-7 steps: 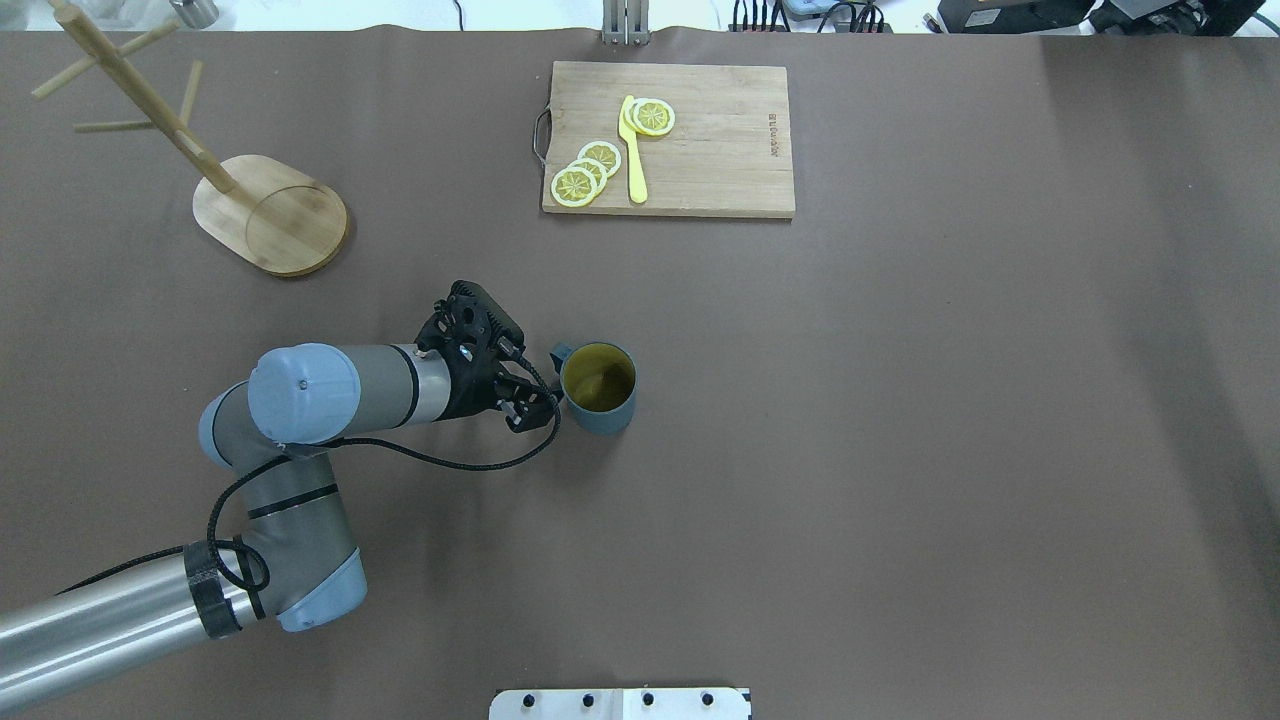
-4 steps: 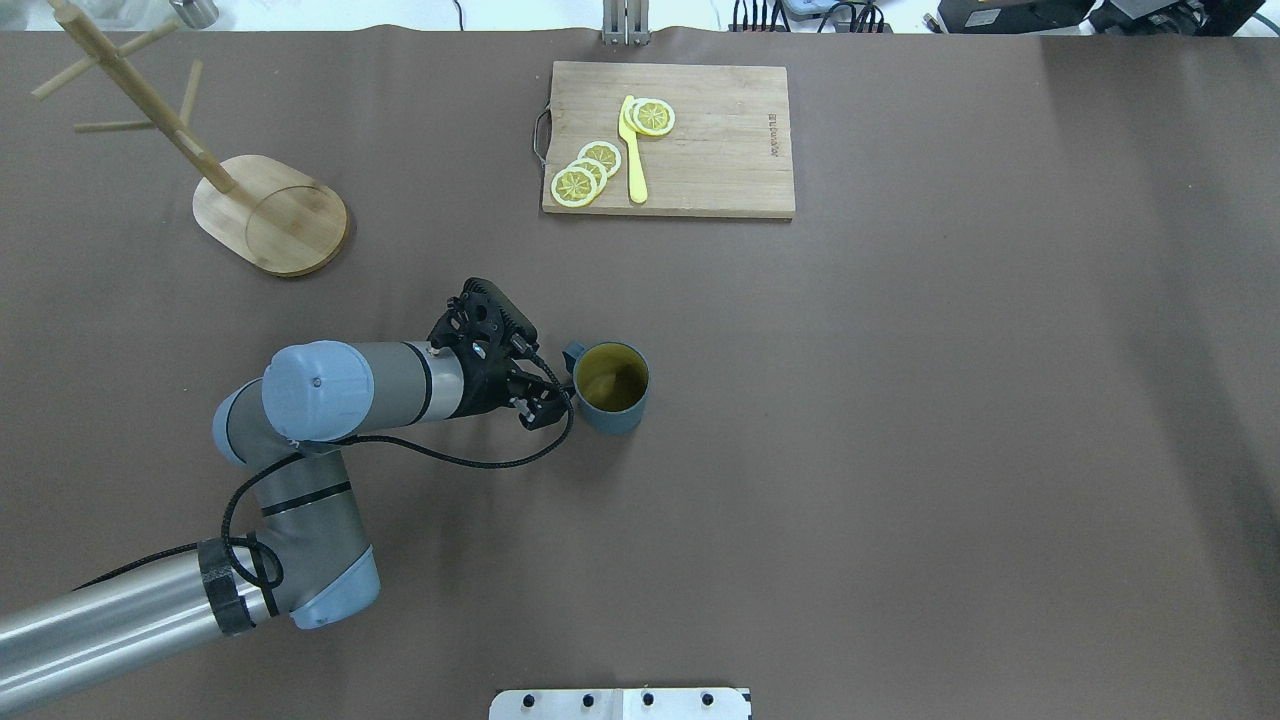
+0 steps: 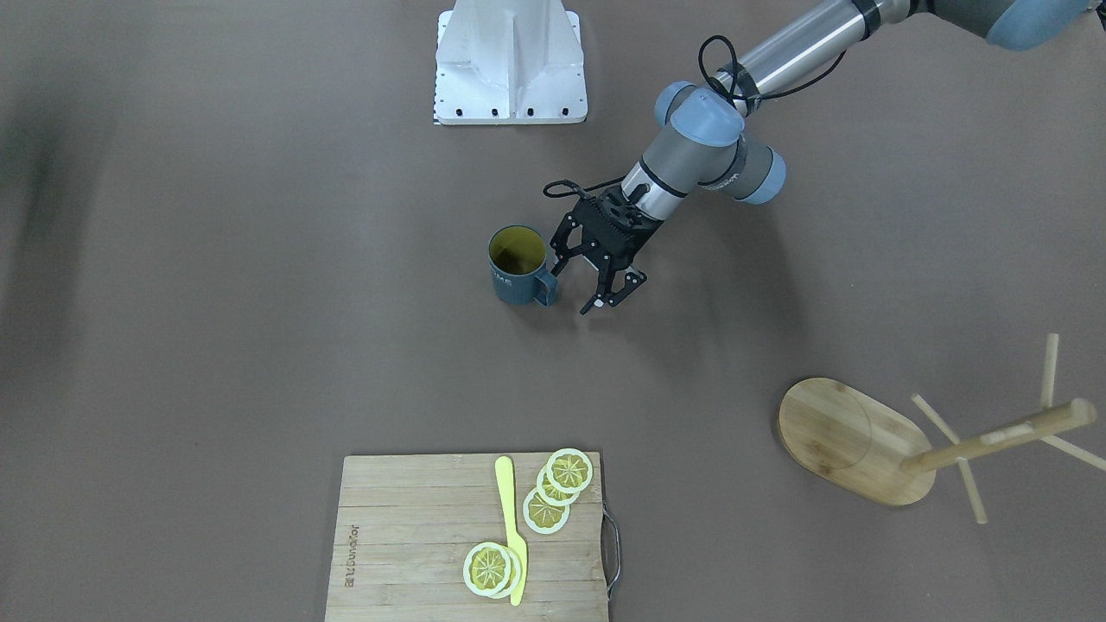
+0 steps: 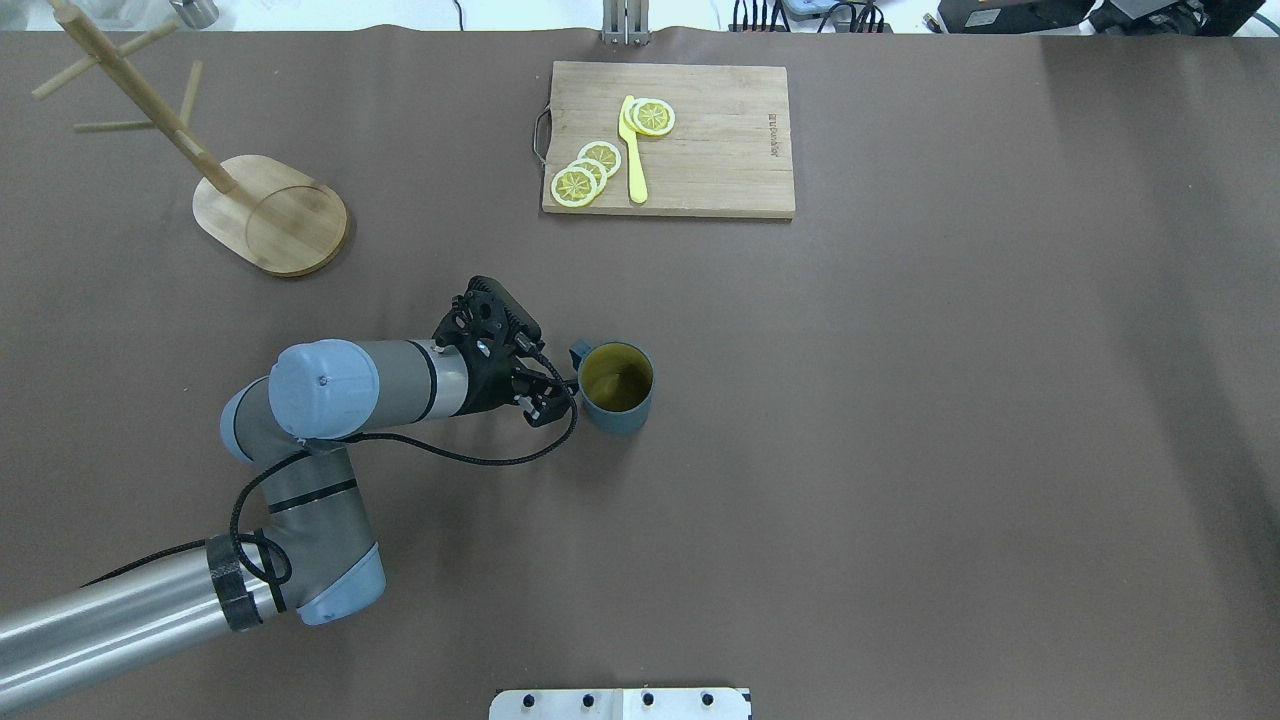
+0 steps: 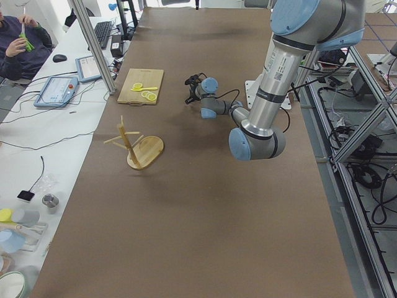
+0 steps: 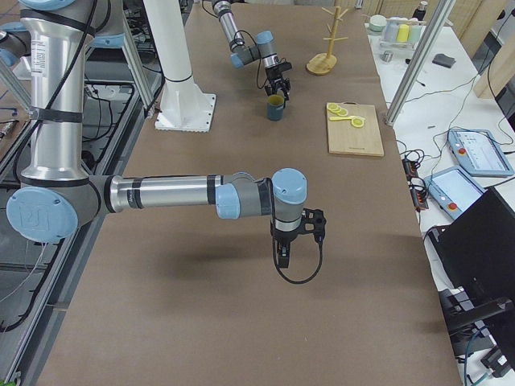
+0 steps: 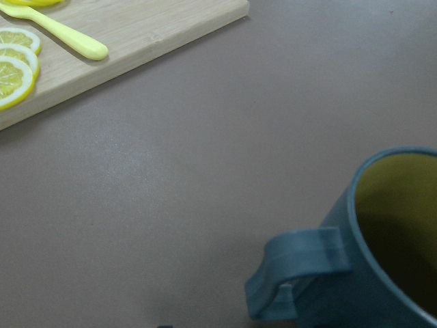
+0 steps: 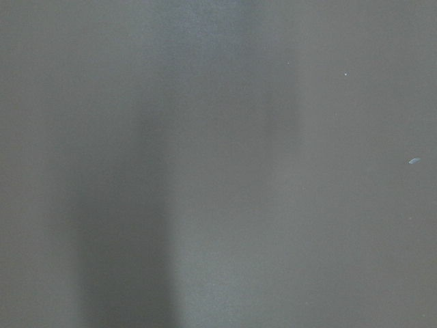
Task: Hang cup on storage rack
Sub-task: 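Close the left gripper on the mug handle and lift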
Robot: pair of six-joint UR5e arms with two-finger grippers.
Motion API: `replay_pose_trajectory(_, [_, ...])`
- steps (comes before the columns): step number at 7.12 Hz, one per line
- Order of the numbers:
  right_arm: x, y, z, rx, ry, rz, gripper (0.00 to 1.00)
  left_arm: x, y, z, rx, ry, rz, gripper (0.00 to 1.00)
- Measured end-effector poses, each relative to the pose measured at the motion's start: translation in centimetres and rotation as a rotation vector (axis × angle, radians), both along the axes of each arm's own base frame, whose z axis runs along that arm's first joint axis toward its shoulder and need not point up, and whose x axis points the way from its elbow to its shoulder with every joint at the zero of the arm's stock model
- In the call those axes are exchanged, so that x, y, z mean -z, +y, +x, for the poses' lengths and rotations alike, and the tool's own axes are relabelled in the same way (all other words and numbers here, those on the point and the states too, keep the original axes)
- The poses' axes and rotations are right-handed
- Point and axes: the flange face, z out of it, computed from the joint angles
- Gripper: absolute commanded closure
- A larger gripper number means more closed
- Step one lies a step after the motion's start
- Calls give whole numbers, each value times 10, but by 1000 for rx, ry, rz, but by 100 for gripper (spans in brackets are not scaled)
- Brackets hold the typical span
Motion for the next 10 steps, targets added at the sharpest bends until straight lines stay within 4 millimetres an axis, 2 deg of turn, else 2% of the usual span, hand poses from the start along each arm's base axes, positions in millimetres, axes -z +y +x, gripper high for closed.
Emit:
replay_pose_trajectory(3, [2, -3, 0, -1, 0, 4, 0, 1, -7, -2, 10, -2, 2, 27])
replay_pose_trajectory(5, [3, -3, 0, -1, 0, 5, 0, 11, -9, 0, 12, 10, 7, 27])
replay_pose_trajectory(10, [3, -4, 0, -1, 0, 6, 0, 24, -7, 4, 6, 54, 19, 42])
